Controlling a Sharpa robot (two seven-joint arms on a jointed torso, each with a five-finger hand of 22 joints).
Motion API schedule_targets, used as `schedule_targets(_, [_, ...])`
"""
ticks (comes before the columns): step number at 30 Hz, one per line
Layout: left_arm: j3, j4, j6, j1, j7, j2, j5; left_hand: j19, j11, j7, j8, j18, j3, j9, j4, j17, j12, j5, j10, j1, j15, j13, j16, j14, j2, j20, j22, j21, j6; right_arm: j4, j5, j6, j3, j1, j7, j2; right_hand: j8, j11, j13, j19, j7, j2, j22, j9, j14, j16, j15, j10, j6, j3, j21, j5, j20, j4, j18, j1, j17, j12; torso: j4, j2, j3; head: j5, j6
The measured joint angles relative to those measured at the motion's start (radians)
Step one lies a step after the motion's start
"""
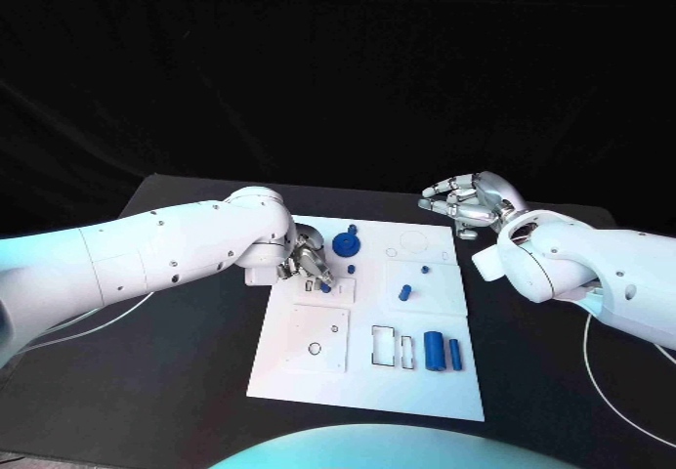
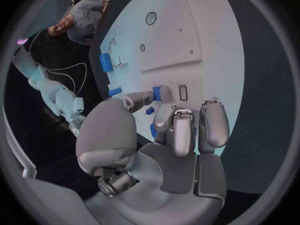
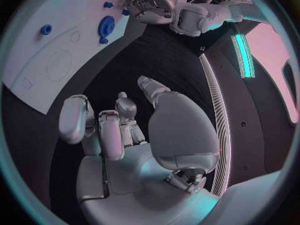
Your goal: Assemble the parts on the task board
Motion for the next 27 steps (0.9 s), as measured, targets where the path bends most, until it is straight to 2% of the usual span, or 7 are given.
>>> schedule_targets(6, [0.003,0.013,-0.003,-0.002,0.001,-0.013,-0.002,0.004,-0.002,-0.017,0.0,0.0,-0.071,-0.008,0.055,0.0,0.0,0.0,0.002,-0.024,0.0,0.005,0.0,0.0,-0.005,-0.004,0.0,0.0,0.014,0.0,0.0,0.0,0.0,0.0,0.0,0.0,0.0,0.0,0.0,0.0,0.0,0.0,0.0,0.001,0.0,0.0,0.0,0.0,0.0,0.0,0.0,0.0,0.0,0.0,0.0,0.0,0.0,0.0,0.0,0.0,-0.0001,0.0,0.002])
schedule_targets(12, [0.012,0.026,-0.009,-0.002,0.002,-0.022,-0.003,0.004,-0.002,-0.012,0.0,0.0,-0.125,-0.013,0.094,0.0,0.005,0.001,0.002,-0.026,-0.003,0.008,0.004,0.004,-0.008,-0.004,0.0,0.0,0.016,-0.001,0.0,0.0,0.0,-0.001,0.001,-0.001,0.0,0.0,-0.003,0.0,0.0,0.0,0.0,0.001,0.0,0.0,0.0,0.0,0.0,-0.004,-0.004,-0.004,0.0,0.004,0.0,0.0,-0.001,0.0,0.0,-0.001,0.0001,0.001,0.004])
schedule_targets(19, [0.023,0.033,-0.02,-0.002,0.003,-0.03,-0.003,0.004,-0.002,-0.012,0.0,0.0,-0.132,-0.014,0.101,0.0,0.005,0.001,0.002,-0.026,-0.003,0.01,0.004,0.004,-0.008,-0.004,0.0,0.0,0.016,-0.001,0.0,0.0,0.0,-0.003,0.001,-0.001,0.0,0.0,-0.003,0.0,0.0,0.0,0.0,0.001,0.0,0.0,0.0,0.0,0.0,-0.001,-0.004,-0.004,0.0,0.007,0.0,0.0,-0.001,0.0,0.0,-0.001,0.0001,0.002,0.007])
schedule_targets(27, [0.044,0.042,-0.033,-0.002,0.004,-0.041,-0.003,0.004,-0.002,-0.012,0.0,0.0,-0.139,-0.014,0.103,0.0,0.005,0.001,0.002,-0.026,-0.003,0.01,0.004,0.004,-0.008,-0.004,-0.001,0.0,0.016,-0.001,0.0,0.0,0.0,-0.005,0.001,-0.002,0.0,0.0,-0.005,0.0,0.0,0.0,0.0,0.001,0.0,0.0,0.0,0.0,0.0,-0.004,-0.004,-0.004,0.0,0.01,0.0,0.0,-0.002,0.0,0.0,-0.001,0.0,0.002,0.011])
